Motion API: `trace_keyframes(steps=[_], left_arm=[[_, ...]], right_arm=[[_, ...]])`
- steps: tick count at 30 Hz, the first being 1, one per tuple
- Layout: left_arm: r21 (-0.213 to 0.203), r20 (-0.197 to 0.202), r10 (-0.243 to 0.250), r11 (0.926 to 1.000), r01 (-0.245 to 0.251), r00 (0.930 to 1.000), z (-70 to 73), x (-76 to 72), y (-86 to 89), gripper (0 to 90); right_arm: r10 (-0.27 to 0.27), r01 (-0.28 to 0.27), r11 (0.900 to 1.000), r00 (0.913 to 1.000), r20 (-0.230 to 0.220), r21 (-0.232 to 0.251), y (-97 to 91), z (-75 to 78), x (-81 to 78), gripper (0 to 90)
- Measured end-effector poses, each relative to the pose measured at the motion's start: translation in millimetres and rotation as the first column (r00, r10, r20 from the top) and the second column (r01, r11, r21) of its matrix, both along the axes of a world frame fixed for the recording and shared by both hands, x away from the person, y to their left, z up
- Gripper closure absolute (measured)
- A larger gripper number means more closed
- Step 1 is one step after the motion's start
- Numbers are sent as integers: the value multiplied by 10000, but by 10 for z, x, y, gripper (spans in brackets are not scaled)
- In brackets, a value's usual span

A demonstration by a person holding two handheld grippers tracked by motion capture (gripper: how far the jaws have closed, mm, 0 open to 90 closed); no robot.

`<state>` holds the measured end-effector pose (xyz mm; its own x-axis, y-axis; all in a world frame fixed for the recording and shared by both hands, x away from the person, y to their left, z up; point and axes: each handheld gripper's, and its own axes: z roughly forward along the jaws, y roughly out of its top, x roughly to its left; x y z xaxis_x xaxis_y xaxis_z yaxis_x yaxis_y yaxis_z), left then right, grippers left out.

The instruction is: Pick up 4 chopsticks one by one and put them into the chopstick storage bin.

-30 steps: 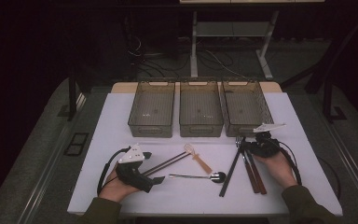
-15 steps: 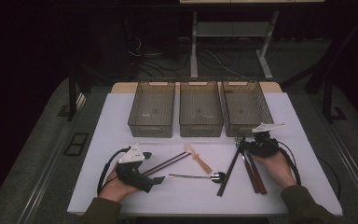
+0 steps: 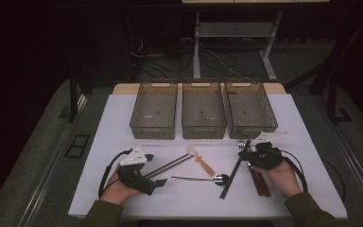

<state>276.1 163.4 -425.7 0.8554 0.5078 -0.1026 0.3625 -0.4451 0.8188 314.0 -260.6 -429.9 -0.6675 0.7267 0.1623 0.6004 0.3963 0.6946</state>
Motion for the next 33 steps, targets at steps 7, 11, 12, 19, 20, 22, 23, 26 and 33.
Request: trace_keyframes(steps=[7,11,12,19,20,22,23,26,33], left_arm=[[-2,-13,3,10000,-3,10000,-3,1,-1,0],[-11,-15,-6,10000,6,10000,-4,0,-10,0],[13,-15,-26,10000,26,10000,-3,1,-11,0],[39,-32,-80,10000,80,10000,-7,4,-12,0],[29,-42,-76,10000,76,10000,-7,2,-13,0],[40,-49,-83,10000,83,10000,-8,3,-15,0],[52,-54,-77,10000,78,10000,-9,3,-16,0],[55,-77,-83,10000,83,9999,-11,2,-18,0],[54,-85,-88,9999,88,9999,-11,2,-17,0]], right_arm=[[876,-877,9961,9960,-201,-45,165,-29,-184,899],[1165,-1169,9931,9927,-321,-131,269,-66,-221,899],[1214,-1222,9923,9919,-378,-216,289,-78,-222,899],[1407,-1427,9889,9888,-492,-406,363,-126,-211,899],[1407,-1427,9889,9888,-492,-406,363,-126,-211,899],[1490,-1519,9870,9873,-554,-531,377,-138,-221,899],[1528,-1559,9861,9867,-551,-575,379,-138,-226,899],[1559,-1595,9850,9862,-556,-660,376,-133,-234,899],[1542,-1595,9838,9857,-674,-815,348,-130,-263,899]])
